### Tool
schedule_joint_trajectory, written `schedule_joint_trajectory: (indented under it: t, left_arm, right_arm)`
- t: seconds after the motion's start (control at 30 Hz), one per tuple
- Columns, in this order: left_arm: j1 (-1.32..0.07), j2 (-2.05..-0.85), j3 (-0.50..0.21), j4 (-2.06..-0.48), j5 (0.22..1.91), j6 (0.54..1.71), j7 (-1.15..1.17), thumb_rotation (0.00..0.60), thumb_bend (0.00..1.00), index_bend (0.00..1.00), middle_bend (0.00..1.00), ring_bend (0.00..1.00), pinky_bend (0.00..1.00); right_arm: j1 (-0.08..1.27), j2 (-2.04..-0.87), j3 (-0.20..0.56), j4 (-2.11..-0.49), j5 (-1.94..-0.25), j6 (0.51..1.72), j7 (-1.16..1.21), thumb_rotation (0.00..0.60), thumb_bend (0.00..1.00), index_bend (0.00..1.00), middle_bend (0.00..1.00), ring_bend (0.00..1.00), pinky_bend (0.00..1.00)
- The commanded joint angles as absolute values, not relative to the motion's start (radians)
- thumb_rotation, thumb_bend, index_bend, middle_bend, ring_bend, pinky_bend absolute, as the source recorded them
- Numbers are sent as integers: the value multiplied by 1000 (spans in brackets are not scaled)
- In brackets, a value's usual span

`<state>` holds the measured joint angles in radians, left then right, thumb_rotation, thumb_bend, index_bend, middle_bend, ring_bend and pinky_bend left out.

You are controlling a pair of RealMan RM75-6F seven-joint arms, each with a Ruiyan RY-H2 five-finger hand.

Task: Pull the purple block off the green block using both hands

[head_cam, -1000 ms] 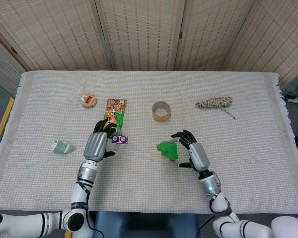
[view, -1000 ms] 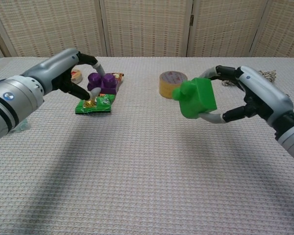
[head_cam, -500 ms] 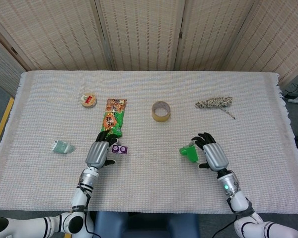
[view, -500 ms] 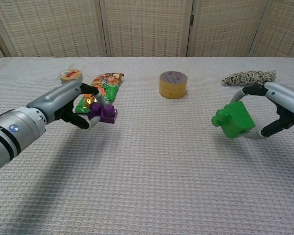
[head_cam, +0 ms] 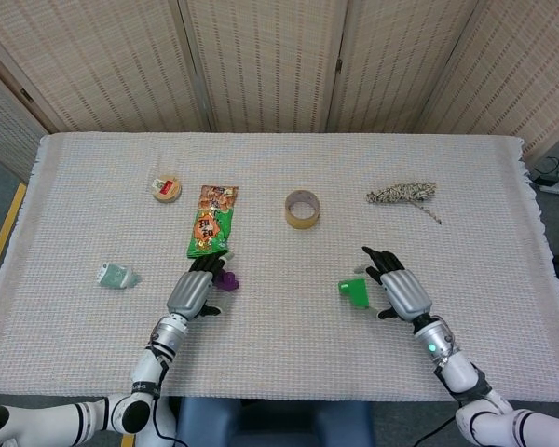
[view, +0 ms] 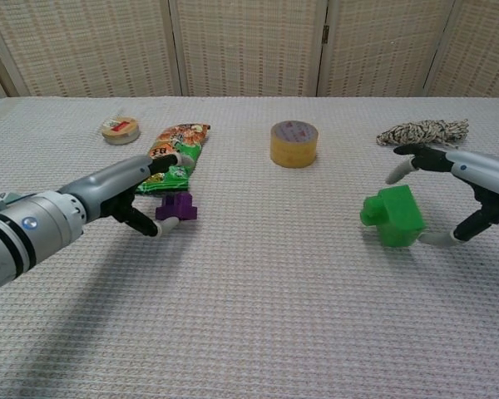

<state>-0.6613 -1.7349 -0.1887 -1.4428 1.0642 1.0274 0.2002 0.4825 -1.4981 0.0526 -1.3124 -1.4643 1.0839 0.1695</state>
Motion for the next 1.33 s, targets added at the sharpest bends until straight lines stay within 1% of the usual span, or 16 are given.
schedule_joint_trajectory:
  t: [0.03, 0.17, 0.27, 0.37, 0.43, 0.53, 0.63, 0.7, 0.73, 0.77, 0.83, 0.87, 0.93, 1.03, 1.17, 1.33]
  left_arm:
    - [-660, -1730, -190, -1454, 1067, 1028, 201, 600, 413, 0, 3, 0, 0]
    - [-657, -1720, -188, -1477, 1077, 1032, 204, 600, 389, 0, 0, 0, 0]
    - [-648, -1693, -186, -1524, 1107, 1052, 198, 600, 383, 0, 0, 0, 0]
    - [-630, -1624, -171, -1606, 1161, 1078, 193, 600, 382, 0, 0, 0, 0]
    - [-604, -1560, -153, -1663, 1232, 1116, 159, 600, 382, 0, 0, 0, 0]
    - [-543, -1464, -96, -1694, 1379, 1205, 70, 600, 383, 0, 0, 0, 0]
    - [-474, -1360, -19, -1687, 1492, 1286, -15, 600, 382, 5, 0, 0, 0]
    - [-446, -1320, 10, -1682, 1518, 1312, -47, 600, 383, 22, 0, 0, 0]
    - [-438, -1305, 20, -1681, 1529, 1320, -60, 600, 383, 53, 0, 0, 0]
    - [-411, -1253, 52, -1687, 1529, 1325, -81, 600, 383, 74, 0, 0, 0]
    - [-353, -1151, 96, -1730, 1535, 1374, -120, 600, 384, 58, 0, 0, 0]
    - [-331, -1133, 106, -1724, 1549, 1404, -120, 600, 384, 42, 0, 0, 0]
    - [-274, -1129, 116, -1688, 1556, 1477, -76, 600, 385, 29, 0, 0, 0]
    - [-215, -1174, 108, -1629, 1532, 1539, 21, 600, 384, 16, 0, 0, 0]
    - [-193, -1213, 92, -1592, 1494, 1529, 115, 600, 384, 0, 0, 0, 0]
    - [-176, -1217, 75, -1600, 1490, 1533, 131, 600, 384, 0, 0, 0, 0]
  right_arm:
    - [482, -1449, 47, -1374, -1471, 1085, 134, 600, 270, 0, 0, 0, 0]
    - [476, -1398, 42, -1441, -1471, 1090, 90, 600, 270, 0, 0, 0, 0]
    - [463, -1351, 39, -1502, -1488, 1122, 58, 600, 270, 0, 0, 0, 0]
    - [437, -1285, 24, -1580, -1507, 1167, -30, 600, 270, 0, 0, 0, 0]
    - [400, -1242, 13, -1643, -1503, 1219, -147, 600, 270, 0, 0, 0, 0]
    - [322, -1226, 8, -1704, -1500, 1355, -360, 600, 270, 0, 0, 0, 0]
    - [252, -1247, 1, -1725, -1520, 1477, -461, 600, 270, 0, 0, 0, 0]
    - [230, -1253, -7, -1716, -1530, 1507, -467, 600, 269, 0, 0, 0, 0]
    - [223, -1254, -11, -1712, -1534, 1514, -468, 600, 269, 0, 0, 0, 0]
    - [202, -1245, -28, -1711, -1528, 1517, -450, 600, 270, 0, 0, 0, 0]
    - [166, -1226, -46, -1684, -1529, 1544, -380, 600, 270, 0, 0, 0, 0]
    - [155, -1226, -45, -1667, -1528, 1556, -363, 600, 270, 0, 0, 0, 0]
    - [136, -1235, -38, -1629, -1526, 1578, -323, 600, 270, 0, 0, 0, 0]
    - [132, -1242, -33, -1594, -1529, 1571, -284, 600, 270, 0, 0, 0, 0]
    - [139, -1248, -32, -1589, -1555, 1553, -280, 600, 270, 0, 0, 0, 0]
    - [146, -1252, -39, -1589, -1571, 1516, -287, 600, 270, 0, 0, 0, 0]
